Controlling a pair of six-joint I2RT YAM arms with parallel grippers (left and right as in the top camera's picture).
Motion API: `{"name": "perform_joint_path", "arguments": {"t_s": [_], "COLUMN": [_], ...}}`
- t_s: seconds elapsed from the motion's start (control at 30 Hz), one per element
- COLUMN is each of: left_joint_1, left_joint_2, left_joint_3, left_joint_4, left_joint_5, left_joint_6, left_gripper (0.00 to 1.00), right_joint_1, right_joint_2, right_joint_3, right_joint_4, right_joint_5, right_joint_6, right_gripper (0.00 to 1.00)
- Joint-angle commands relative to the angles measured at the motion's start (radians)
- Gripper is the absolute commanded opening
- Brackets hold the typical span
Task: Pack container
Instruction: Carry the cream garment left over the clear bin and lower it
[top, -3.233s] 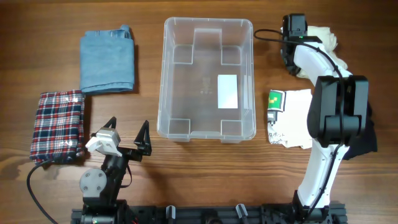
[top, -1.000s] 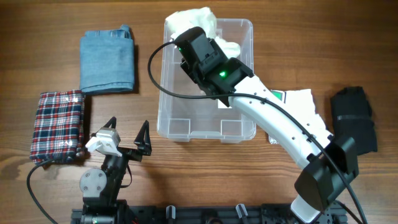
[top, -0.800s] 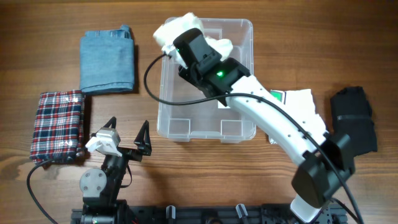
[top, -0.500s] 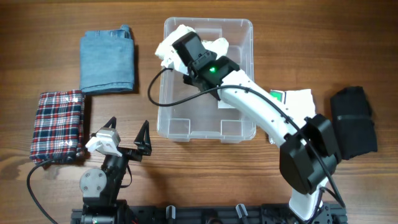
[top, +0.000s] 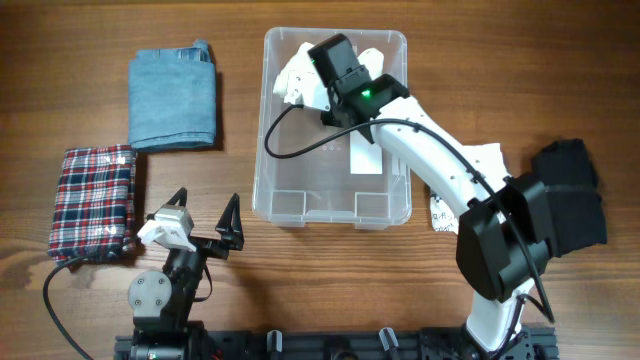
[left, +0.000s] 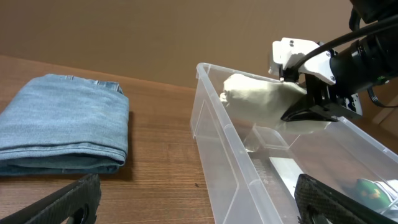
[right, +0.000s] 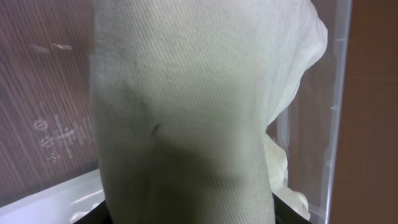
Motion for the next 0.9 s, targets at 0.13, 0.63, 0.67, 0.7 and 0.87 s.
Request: {"name": "perform_joint_path", "arguments": {"t_s": [0.13,0.63,0.67,0.7,0.87], "left_joint_1": [0.009,0.009,0.009,0.009,0.009], "left_joint_2": [0.000,0.000,0.000,0.000,0.000], "left_joint_3": [-0.006,-0.006,-0.006,-0.006,-0.006], "left_joint_4": [-0.001,-0.001,-0.001,-0.001,-0.001], "left_joint_5": [0.002,0.002,0.002,0.002,0.002], "left_joint_6": [0.016,0.016,0.016,0.016,0.016], "left_gripper": [1.00,1.00,1.00,1.00,1.00], "right_joint_1": [-0.031,-0.014,-0.012,-0.008,-0.003], "right_joint_2": [0.058,0.061,0.056,0.046,0.001], "right_joint_3": [0.017,0.017,0.017,0.017,0.017], "right_joint_4": [0.021,0.103,0.108,0.115,0.150], "right_joint_5": [-0.048,0.132,0.141,0.150,0.151], "right_joint_6": [-0.030,0.056,0.056,0.059,0.096], "right_gripper": [0.54,0.71,0.72,0.75,1.00]}}
